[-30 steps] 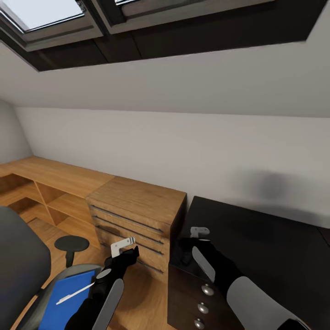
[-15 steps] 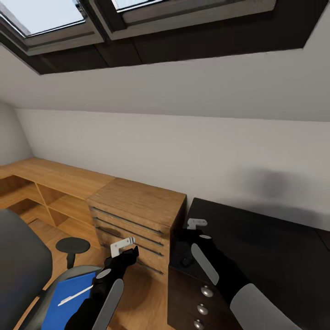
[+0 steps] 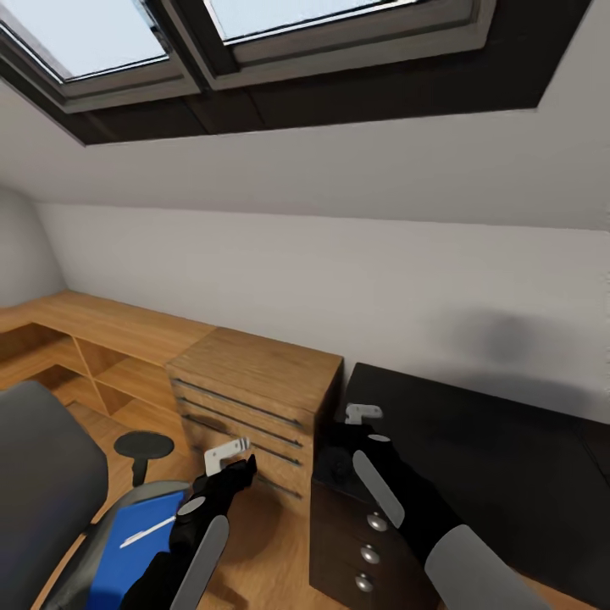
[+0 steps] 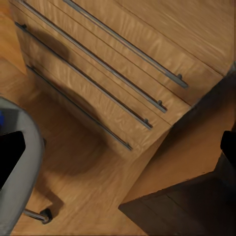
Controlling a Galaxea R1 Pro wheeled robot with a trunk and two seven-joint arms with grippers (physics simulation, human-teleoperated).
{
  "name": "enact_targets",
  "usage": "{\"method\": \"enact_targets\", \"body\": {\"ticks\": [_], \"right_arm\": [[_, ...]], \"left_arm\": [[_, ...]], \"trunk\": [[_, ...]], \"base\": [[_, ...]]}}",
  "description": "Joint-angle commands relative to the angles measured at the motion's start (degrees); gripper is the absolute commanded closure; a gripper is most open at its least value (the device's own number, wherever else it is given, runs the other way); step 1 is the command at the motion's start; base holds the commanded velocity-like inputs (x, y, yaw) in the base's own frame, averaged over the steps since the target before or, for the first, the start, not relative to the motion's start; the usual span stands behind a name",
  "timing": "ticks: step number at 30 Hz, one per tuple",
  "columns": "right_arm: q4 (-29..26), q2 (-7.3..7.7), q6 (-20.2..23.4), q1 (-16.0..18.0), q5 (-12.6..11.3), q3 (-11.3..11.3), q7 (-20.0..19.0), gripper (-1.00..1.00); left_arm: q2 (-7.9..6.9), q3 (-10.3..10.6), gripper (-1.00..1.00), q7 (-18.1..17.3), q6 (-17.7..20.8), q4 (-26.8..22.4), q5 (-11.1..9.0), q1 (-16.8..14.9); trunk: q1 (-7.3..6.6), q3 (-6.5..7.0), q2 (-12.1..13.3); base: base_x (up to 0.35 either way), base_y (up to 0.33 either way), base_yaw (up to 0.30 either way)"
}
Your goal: In the bedroom, organize the workspace by keeping the computer under the desk, ensuring the monitor is on the desk, placing the keyboard on the desk next to the monitor, placing the mouse on the desk next to the keyboard, moving the folder from the swivel chair onto the desk next to the mouse, stacking the notebook on top of the folder with the pen on top of the notebook, and positioning the swivel chair next to the desk.
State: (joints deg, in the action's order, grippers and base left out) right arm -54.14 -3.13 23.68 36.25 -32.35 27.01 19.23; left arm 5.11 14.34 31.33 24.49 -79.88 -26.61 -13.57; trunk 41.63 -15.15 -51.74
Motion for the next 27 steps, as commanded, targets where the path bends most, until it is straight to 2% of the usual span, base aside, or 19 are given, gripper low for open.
{"method": "enact_targets", "body": {"ticks": [1, 4, 19, 27], "right_arm": [[0.0, 0.04, 0.1, 0.1, -0.5, 0.1, 0.5, -1.0], [0.0, 0.08, 0.0, 0.0, -0.5, 0.1, 0.5, -1.0], [0.1, 0.14, -0.2, 0.0, -0.5, 0.1, 0.5, -1.0], [0.1, 0.14, -0.3, 0.0, -0.5, 0.1, 0.4, -1.0]], "left_arm": [[-0.01, 0.1, -1.0, 0.5, 0.1, -0.1, -0.5, 0.0], [-0.01, 0.1, -1.0, 0.5, 0.1, -0.1, -0.5, 0.0], [-0.01, 0.1, -1.0, 0.5, 0.1, 0.0, -0.6, 0.0], [-0.01, 0.0, -1.0, 0.5, 0.1, 0.0, -2.3, 0.0]], "trunk": [[-0.25, 0.1, 0.3], [-0.91, 0.64, 1.6], [-4.2, 3.78, 7.6], [-5.96, 5.46, 10.8]], "base": [[-0.331, 0.0, 0.0], [-0.333, 0.0, -0.002], [-0.337, 0.0, -0.242], [-0.337, 0.0, -0.271]]}}
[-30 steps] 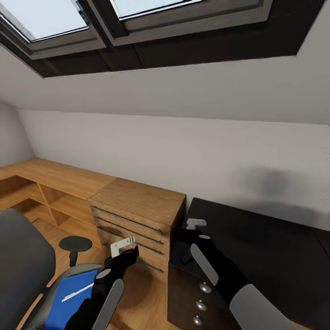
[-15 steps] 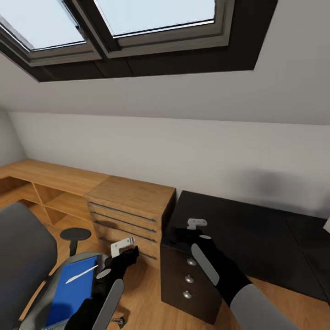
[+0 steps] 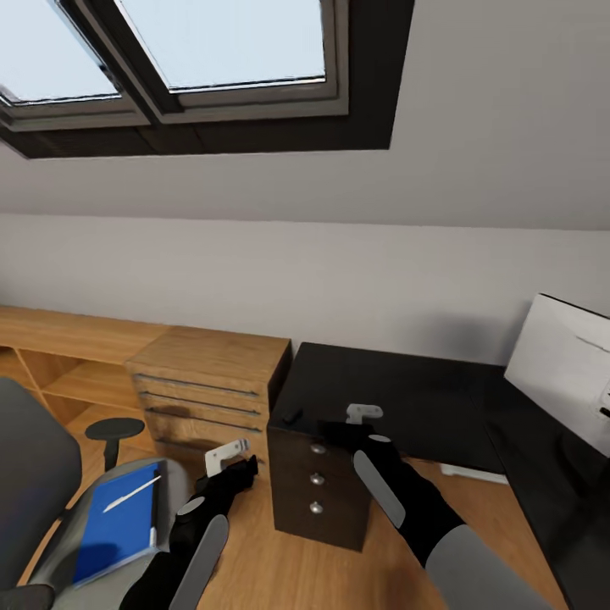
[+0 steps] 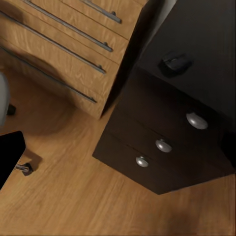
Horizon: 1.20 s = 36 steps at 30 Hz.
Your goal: In the bedroom, organize the workspace by keeping the computer under the desk, ensuring the monitor is on the desk, placing the keyboard on the desk next to the monitor, placing the mouse on the desk next to the keyboard, moving the folder from the swivel chair onto the desk next to the mouse, stacking the notebook on top of the folder with the pen on top of the notebook, and positioning the swivel chair next to the desk.
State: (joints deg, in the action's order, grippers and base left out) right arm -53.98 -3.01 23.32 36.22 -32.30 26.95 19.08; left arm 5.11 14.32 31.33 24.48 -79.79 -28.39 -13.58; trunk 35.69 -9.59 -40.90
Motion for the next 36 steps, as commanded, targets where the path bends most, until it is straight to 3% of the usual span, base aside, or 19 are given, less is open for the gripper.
{"method": "enact_targets", "body": {"ticks": [1, 13, 24, 34, 36], "right_arm": [[0.0, 0.02, 0.1, 0.1, -0.6, 0.2, 0.5, -1.0], [0.3, -0.06, 0.0, 0.1, -0.1, 0.4, 0.5, -1.0], [0.5, -0.18, -0.6, 0.1, 0.0, 0.5, 0.5, -1.0], [0.6, -0.16, -1.5, -0.2, 0.0, 0.6, 0.5, -1.0], [1.0, -0.14, -1.9, -0.9, 0.1, 0.6, 0.5, -1.0]], "left_arm": [[-0.03, 0.0, -1.0, 0.5, 0.1, -0.1, -0.7, 0.0], [-0.23, -0.1, -1.0, 0.5, 0.1, -0.1, -1.2, 0.0], [-0.25, -0.1, -1.0, 0.6, 0.0, -0.1, -1.1, 0.0], [-0.52, -0.4, -1.0, 0.7, -0.2, 0.2, -0.9, 0.0], [-0.7, -0.5, -1.0, 0.6, -0.2, 2.8, -0.9, 0.0]], "trunk": [[-0.24, 0.12, 0.3], [-2.88, 2.65, 5.1], [-5.29, 4.95, 9.6], [-7.49, 6.8, 13.6], [-7.93, 7.16, 14.4]], "base": [[-0.337, 0.0, -0.273], [-0.321, 0.0, -0.273], [-0.106, 0.0, -0.264], [-0.144, 0.0, -0.054], [-0.016, 0.0, -0.004]]}}
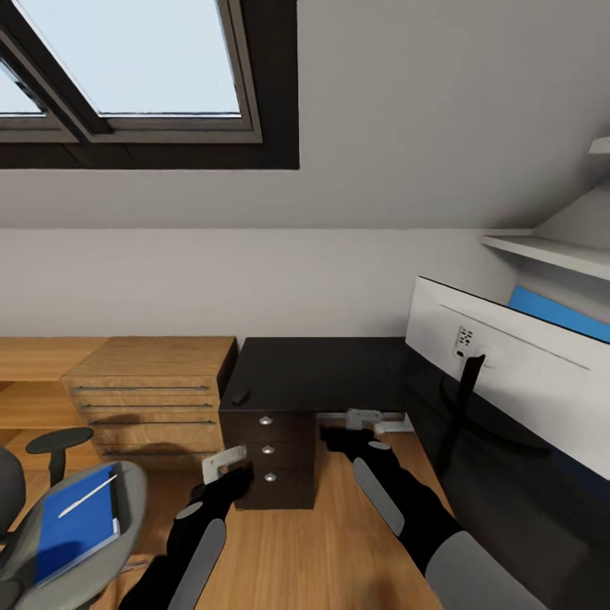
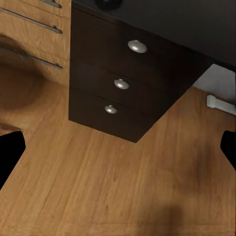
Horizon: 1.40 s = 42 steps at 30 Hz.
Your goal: In the bedroom, organize the workspace by keeping the computer under the desk, ensuring the monitor is on the desk, placing the keyboard on the desk next to the monitor, placing the mouse on the desk next to the keyboard, moving the folder from the swivel chair onto the desk next to the mouse, stacking the notebook on top of the folder with the pen on top of the notebook, and positioning the swivel chair next to the desk.
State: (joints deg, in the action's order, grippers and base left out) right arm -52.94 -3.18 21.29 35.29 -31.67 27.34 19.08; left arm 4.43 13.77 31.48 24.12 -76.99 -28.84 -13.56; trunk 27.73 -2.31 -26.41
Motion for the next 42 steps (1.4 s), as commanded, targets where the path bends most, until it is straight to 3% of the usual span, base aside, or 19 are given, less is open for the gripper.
{"method": "enact_targets", "body": {"ticks": [1, 9, 16, 18, 20, 25, 26, 29, 35, 38, 39, 42], "right_arm": [[0.1, 0.06, -0.2, -0.1, -0.4, 0.2, 0.5, -1.0], [4.0, 0.17, -8.4, -3.3, 2.6, 0.2, 0.5, -1.0], [13.7, -0.26, -22.7, -8.2, 9.2, 1.3, 0.6, -1.0], [17.5, -0.57, -26.6, -8.9, 10.8, 2.0, 0.6, -1.0], [26.5, -1.83, -34.4, -9.7, 13.0, 3.0, 0.5, -1.0], [38.6, -3.33, -44.4, -10.1, 14.2, 3.6, 0.1, -1.0], [43.3, -3.74, -48.8, -10.2, 14.4, 3.6, -0.3, -1.0], [49.7, -4.13, -54.9, -10.6, 14.6, 3.7, -1.1, -1.0], [53.0, -4.2, -58.0, -12.1, 14.7, 3.6, -1.6, -1.0], [53.7, -4.18, -58.6, -13.6, 14.7, 3.6, -1.7, -1.0], [53.9, -4.18, -58.8, -14.4, 14.7, 3.6, -1.7, -1.0], [54.1, -4.21, -58.9, -15.0, 14.7, 3.6, -1.7, -1.0]], "left_arm": [[-0.11, 0.1, -1.0, 0.5, 0.1, 0.9, -0.5, -0.1], [-1.17, 0.2, -1.0, 0.4, -0.3, 10.6, -0.3, -0.1], [-1.33, 0.3, -1.0, 0.1, -6.0, 18.5, -0.4, -0.1], [-1.34, 0.4, -1.0, 0.0, -8.1, 20.9, -0.4, -0.1], [-1.35, 0.4, -1.0, -0.1, -12.1, 26.2, -0.3, -0.1], [-1.34, 0.4, -1.0, -0.2, -16.7, 33.2, -0.3, -0.1], [-1.31, 0.5, -1.0, -0.2, -19.2, 36.6, -0.3, -0.1], [-1.26, 0.6, -1.0, -0.3, -23.8, 42.9, -0.2, -0.1], [-1.09, 0.9, -1.0, -0.3, -28.3, 49.4, -0.1, -0.1], [-0.81, 2.0, -1.0, -0.3, -30.8, 53.0, -0.1, -0.1], [-0.58, 3.5, -1.0, -0.4, -32.0, 54.9, -0.1, -0.1], [-0.34, 5.1, -1.0, -0.4, -32.8, 56.2, -0.1, -0.1]], "trunk": [[-0.19, 0.06, 0.3], [-1.95, 1.49, 3.5], [-1.95, 1.49, 3.5], [-1.95, 1.49, 3.5], [-1.95, 1.49, 3.5], [-1.95, 1.49, 3.5], [-1.95, 1.49, 3.5], [-1.95, 1.49, 3.5], [-1.95, 1.49, 3.5], [-1.95, 1.49, 3.5], [-1.95, 1.49, 3.5], [-1.95, 1.49, 3.5]], "base": [[-0.011, 0.0, -0.003], [-0.004, 0.0, -0.001], [-0.035, 0.0, 0.0], [-0.183, 0.0, 0.0], [-0.265, 0.0, 0.0], [-0.308, 0.0, 0.0], [-0.327, 0.0, 0.0], [-0.333, 0.0, 0.0], [-0.339, 0.0, 0.0], [-0.341, 0.0, 0.0], [-0.341, 0.0, 0.0], [-0.341, 0.0, 0.0]]}}
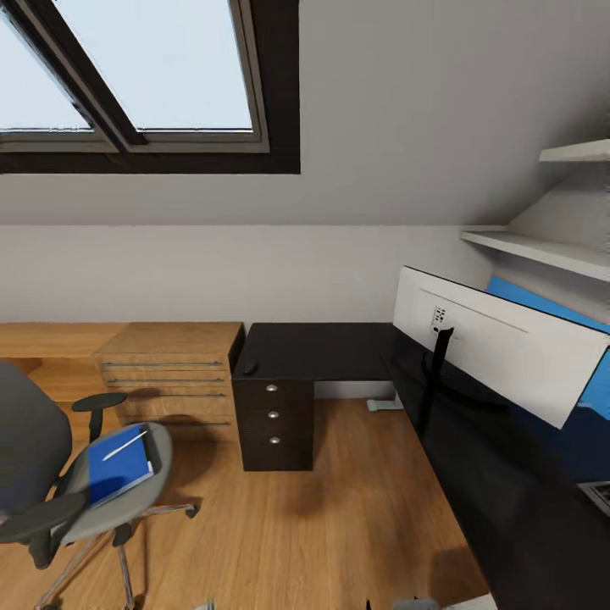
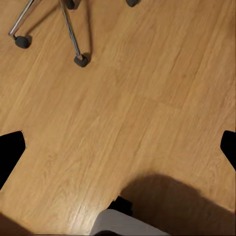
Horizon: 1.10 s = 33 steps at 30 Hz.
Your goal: In the bedroom, organize the workspace by keeping the computer under the desk, ensuring the monitor is on the desk, placing the keyboard on the desk next to the monitor, placing the mouse on the desk next to the keyboard, moving the folder from the swivel chair onto the desk next to the mouse, stacking the notebook on top of the folder with the pen on top of the notebook, and positioning the swivel chair next to the desk.
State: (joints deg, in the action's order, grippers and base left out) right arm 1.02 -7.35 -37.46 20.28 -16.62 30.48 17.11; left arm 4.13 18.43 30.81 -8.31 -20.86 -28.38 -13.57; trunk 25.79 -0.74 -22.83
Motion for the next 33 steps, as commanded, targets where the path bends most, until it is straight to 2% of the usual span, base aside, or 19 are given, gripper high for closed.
{"method": "enact_targets", "body": {"ticks": [1, 8, 25, 33], "right_arm": [[0.1, -0.03, -0.2, -0.1, -0.3, 0.5, 0.2, -1.0], [0.1, -0.01, -0.2, -0.3, -0.3, 0.5, 0.2, -1.0], [0.1, -0.03, -0.2, -0.3, -0.3, 0.5, 0.2, -1.0], [0.2, -0.11, -0.3, -0.3, -0.3, 0.6, 0.2, -1.0]], "left_arm": [[0.01, 0.9, -1.0, 0.3, -0.6, 0.4, -0.6, 0.0], [0.12, 1.6, -1.0, 0.3, -0.8, 1.0, -0.7, 0.0], [0.29, 1.8, -1.0, 0.3, -0.8, 1.4, -0.8, 0.0], [0.87, 1.9, -1.0, 0.3, -0.8, 2.4, -0.7, 0.0]], "trunk": [[-0.01, -0.08, -0.1], [-0.01, -0.08, -0.1], [-0.01, -0.08, -0.1], [-0.01, -0.08, -0.1]], "base": [[-0.342, 0.0, 0.0], [-0.342, 0.0, 0.0], [-0.342, 0.0, 0.0], [-0.343, 0.0, 0.0]]}}
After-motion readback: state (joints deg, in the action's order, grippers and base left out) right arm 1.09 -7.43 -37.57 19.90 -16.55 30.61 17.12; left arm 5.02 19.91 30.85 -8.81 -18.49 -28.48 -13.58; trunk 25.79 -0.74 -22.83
